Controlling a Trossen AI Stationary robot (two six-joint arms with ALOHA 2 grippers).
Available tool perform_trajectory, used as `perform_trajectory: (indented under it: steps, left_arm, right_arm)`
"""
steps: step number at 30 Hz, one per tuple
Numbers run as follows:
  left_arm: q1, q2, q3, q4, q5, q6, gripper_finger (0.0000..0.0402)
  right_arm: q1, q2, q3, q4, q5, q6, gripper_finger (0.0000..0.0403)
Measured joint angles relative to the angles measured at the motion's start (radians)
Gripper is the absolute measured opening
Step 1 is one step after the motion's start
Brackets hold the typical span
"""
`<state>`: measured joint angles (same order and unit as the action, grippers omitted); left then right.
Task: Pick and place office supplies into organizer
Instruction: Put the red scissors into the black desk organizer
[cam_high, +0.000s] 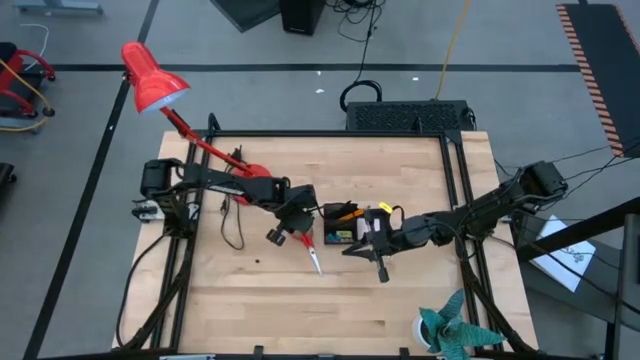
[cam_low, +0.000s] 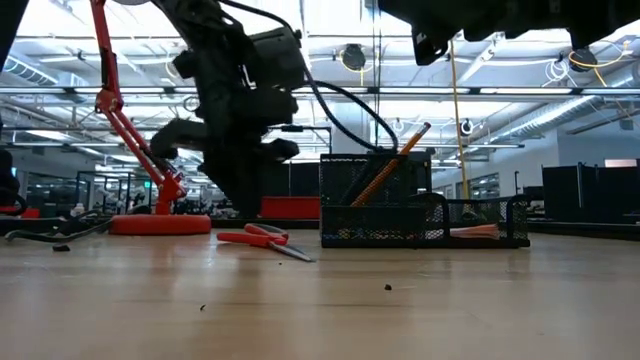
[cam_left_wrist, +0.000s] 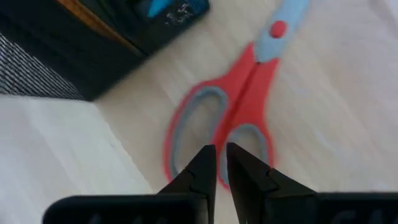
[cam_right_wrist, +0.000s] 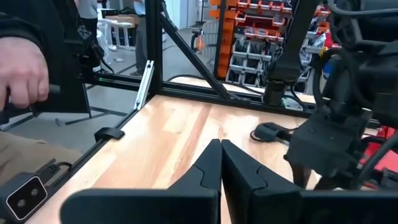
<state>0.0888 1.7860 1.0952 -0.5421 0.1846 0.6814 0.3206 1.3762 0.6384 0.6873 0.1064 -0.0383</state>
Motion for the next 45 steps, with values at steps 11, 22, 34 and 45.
perform_trajectory:
  steps: [11, 22, 34, 45]
  left_arm:
    - [0.006, 0.014, 0.072, -0.091, -0.073, 0.095, 0.0177]
    - [-0.012, 0.048, 0.07, -0.085, -0.071, 0.156, 0.0214]
    - [-0.025, 0.104, 0.072, -0.081, -0.1, 0.214, 0.0155]
    - [-0.031, 0.174, 0.078, -0.092, -0.095, 0.211, 0.0095]
  right_arm:
    - [-0.019, 0.0, 0.0, -0.009, -0.003, 0.0, 0.0]
    - [-0.018, 0.0, 0.0, -0.013, -0.004, 0.026, 0.0]
    - [-0.018, 0.0, 0.0, -0.017, -0.004, 0.034, 0.0]
    - [-0.018, 0.0, 0.001, -0.028, -0.006, 0.035, 0.0]
